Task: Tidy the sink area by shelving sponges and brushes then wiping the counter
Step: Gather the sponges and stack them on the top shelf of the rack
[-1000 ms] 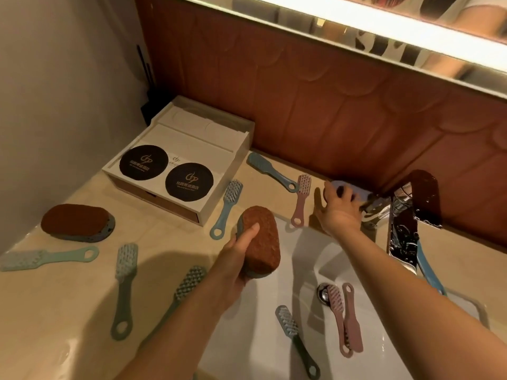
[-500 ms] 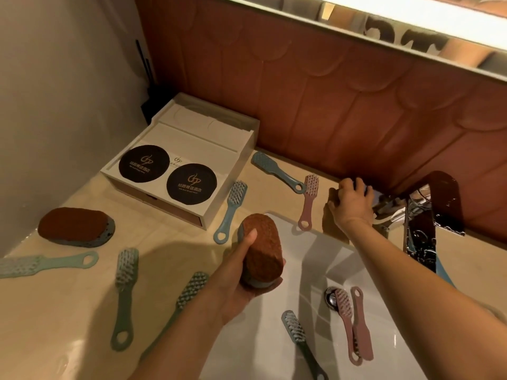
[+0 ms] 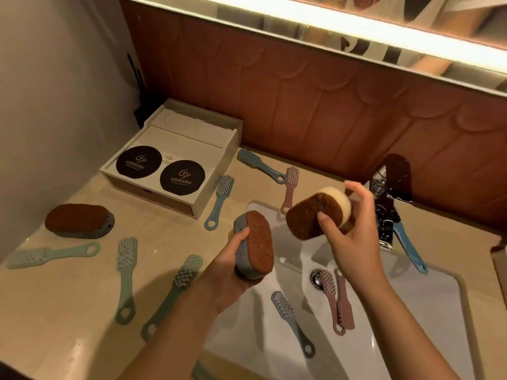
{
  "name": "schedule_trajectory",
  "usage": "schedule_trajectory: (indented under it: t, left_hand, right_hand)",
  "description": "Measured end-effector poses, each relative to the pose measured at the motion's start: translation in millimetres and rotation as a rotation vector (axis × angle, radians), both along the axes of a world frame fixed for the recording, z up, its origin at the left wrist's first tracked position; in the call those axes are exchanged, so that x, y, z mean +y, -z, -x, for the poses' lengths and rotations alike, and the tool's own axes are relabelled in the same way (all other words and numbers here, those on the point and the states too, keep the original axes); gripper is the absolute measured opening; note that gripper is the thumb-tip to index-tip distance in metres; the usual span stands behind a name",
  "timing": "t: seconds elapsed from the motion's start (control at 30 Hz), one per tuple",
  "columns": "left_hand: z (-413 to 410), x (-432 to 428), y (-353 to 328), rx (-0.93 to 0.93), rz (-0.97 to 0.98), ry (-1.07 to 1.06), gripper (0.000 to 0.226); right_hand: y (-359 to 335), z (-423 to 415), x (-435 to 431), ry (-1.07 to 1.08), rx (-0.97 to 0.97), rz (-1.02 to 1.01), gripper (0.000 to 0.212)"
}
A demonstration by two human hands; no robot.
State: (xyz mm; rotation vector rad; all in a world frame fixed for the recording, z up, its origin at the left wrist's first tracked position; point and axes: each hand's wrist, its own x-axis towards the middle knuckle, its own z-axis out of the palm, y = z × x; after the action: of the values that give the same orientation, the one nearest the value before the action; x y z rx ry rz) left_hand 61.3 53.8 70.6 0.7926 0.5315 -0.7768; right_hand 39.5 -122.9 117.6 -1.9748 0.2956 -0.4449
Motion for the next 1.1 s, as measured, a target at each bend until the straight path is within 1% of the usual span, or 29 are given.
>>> schedule_trajectory:
  t: [0.07, 0.17, 0.27, 0.33, 0.4, 0.47, 0.53, 0.6, 0.73, 0.87, 0.93, 1.03, 1.07, 1.1]
  left_hand:
    - [10.3, -3.0, -5.1, 0.039, 0.006, -0.007, 0.037]
    - [22.5, -3.9, -6.6, 0.027, -0.035, 0.091, 0.036]
    - [35.4, -7.3, -11.8, 0.051, 0.01, 0.182, 0.03]
    - [44.1, -12.9, -16.0, 0.066, 0.072, 0.214, 0.033]
    - [52.3, -17.0, -16.7, 0.054, 0.107, 0.262, 0.035]
    - [60.8, -20.9, -17.0, 0.031, 0.124, 0.313, 0.042]
    - [68.8, -25.9, -20.8, 0.015, 0.148, 0.35, 0.048]
    - [75.1, -31.0, -26.7, -0.027, 0.165, 0.366, 0.047]
    - [83.4, -36.4, -31.5, -0.147, 0.16, 0.389, 0.045]
    - [87.0, -40.1, -32.8, -0.175, 0.163, 0.453, 0.052]
    - [88.3, -41.5, -31.3, -0.19, 0.152, 0.482, 0.062]
    - [86.6, -41.5, -29.5, -0.212, 0.144, 0.495, 0.096]
    - [85.1, -40.9, -30.6, -0.226, 0.126, 0.506, 0.1]
    - [83.4, -40.5, -31.6, -0.253, 0.099, 0.524, 0.098]
  right_hand:
    - [-7.5, 22.7, -6.5, -0.008, 0.044, -0.109, 0.038]
    - [-12.7, 50.8, -11.5, -0.022, 0.094, -0.288, 0.024]
    - [-17.0, 72.5, -14.8, -0.015, 0.123, -0.532, 0.024]
    - [-18.3, 82.9, -16.6, -0.02, 0.138, -0.653, 0.025]
    - [-17.1, 88.5, -15.0, -0.038, 0.164, -0.681, 0.024]
    - [-15.7, 93.6, -11.7, -0.046, 0.177, -0.715, 0.023]
    - [-12.6, 99.0, -8.9, -0.02, 0.18, -0.793, 0.023]
    - [-10.4, 103.4, -5.8, 0.002, 0.197, -0.849, 0.024]
    - [-6.3, 112.1, -3.7, 0.049, 0.198, -0.826, 0.023]
    - [-6.0, 120.8, -8.9, 0.089, 0.178, -0.771, 0.025]
    - [-5.7, 123.3, -10.6, 0.102, 0.173, -0.734, 0.025]
    - [-6.2, 126.6, -13.2, 0.095, 0.167, -0.686, 0.024]
    - [-6.2, 127.9, -14.3, 0.089, 0.171, -0.668, 0.023]
    - [-5.8, 129.3, -15.8, 0.086, 0.182, -0.645, 0.022]
